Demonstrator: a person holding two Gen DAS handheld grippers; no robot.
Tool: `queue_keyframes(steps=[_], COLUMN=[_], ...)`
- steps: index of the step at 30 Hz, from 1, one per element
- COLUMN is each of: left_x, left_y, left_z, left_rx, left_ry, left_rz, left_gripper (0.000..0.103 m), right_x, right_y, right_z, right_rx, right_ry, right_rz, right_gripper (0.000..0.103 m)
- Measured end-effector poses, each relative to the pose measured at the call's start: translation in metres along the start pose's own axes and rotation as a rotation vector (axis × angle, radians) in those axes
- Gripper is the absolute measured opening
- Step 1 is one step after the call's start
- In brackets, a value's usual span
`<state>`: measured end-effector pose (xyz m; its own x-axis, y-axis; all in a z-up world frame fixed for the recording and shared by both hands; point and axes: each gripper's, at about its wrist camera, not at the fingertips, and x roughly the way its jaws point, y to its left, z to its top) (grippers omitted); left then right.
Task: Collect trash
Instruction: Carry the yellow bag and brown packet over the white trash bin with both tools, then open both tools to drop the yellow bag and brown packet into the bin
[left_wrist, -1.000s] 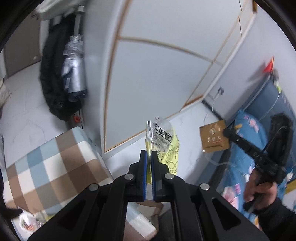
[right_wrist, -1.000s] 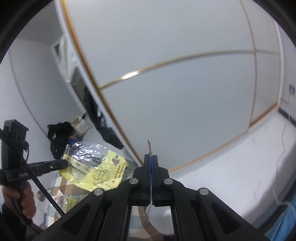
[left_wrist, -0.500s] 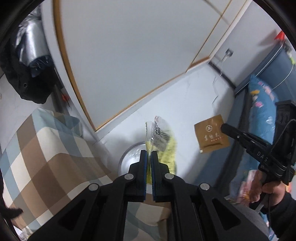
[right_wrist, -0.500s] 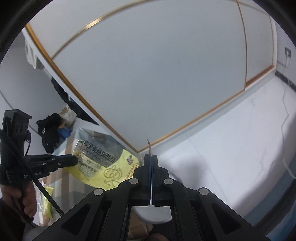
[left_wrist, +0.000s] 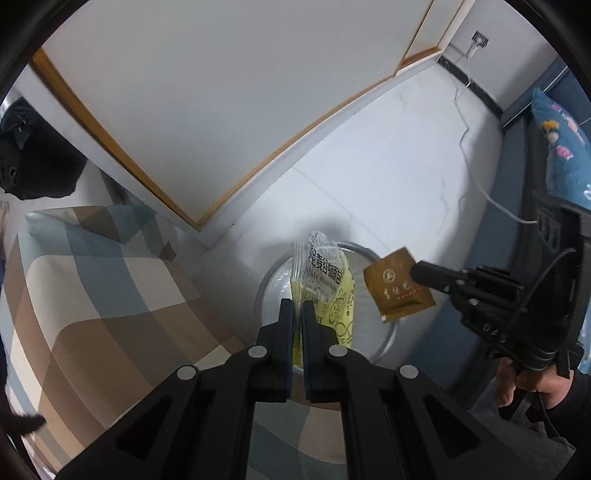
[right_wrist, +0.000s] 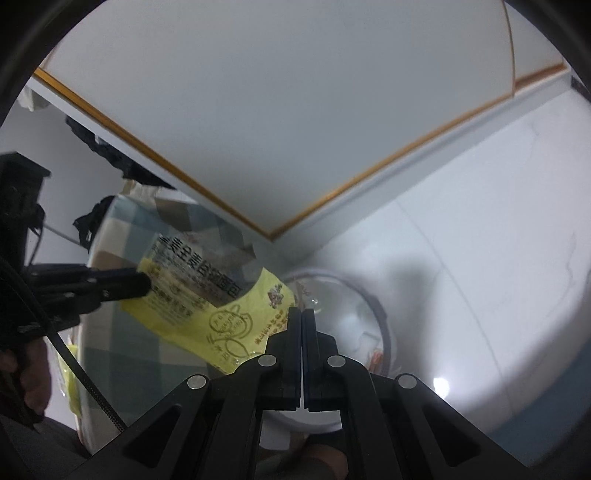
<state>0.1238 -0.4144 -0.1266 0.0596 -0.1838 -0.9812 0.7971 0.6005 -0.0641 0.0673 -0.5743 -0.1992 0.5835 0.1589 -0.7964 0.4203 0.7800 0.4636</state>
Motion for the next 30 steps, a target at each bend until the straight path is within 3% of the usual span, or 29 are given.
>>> queue_keyframes(steps=[4,8,12,17,22,26,30], left_x=[0.002,0.010,0.030,0.037,0.046,0.057,0.062], left_y=[-0.008,-0.017,-0.012,-0.013,-0.013,-0.014,-0.013], left_z=[0.002,0.005,0.010,0.009,0.008,0.005,0.003], left_rx=[0.024,0.043,-0.012,-0.036,-0.048,-0.052,-0.067], left_ry=[0.005,0.038,0.097,0.123,0.158,0.202,0.214], left_rz=[0.003,-0.001,-0.042,-0.047,-0.014,-0.007,-0.006], left_gripper=[0.001,0.001,0.001,0.001,0.001,0.001,0.002], right_x=[0.023,0.042,0.045,0.042,0.029,0.017,0.007], right_y=[-0.008,-0.012,-0.015,-0.022,-0.032,-0.042,-0.051], right_z=[-0.010,-0.016,-0.024,-0.033,-0.035,-0.031,-0.031], right_rx=[0.041,0.034,0.028,0.081,0.106,0.135,0.160], right_ry=[0.052,0.114,0.141,0.147,0.118,0.095,0.067], right_rz=[0.023,-0.010,-0.042,-0.029,-0.069,-0.083,-0.063], right_gripper=[0.003,0.003,0.005,0.017,0.035,0.037,0.048])
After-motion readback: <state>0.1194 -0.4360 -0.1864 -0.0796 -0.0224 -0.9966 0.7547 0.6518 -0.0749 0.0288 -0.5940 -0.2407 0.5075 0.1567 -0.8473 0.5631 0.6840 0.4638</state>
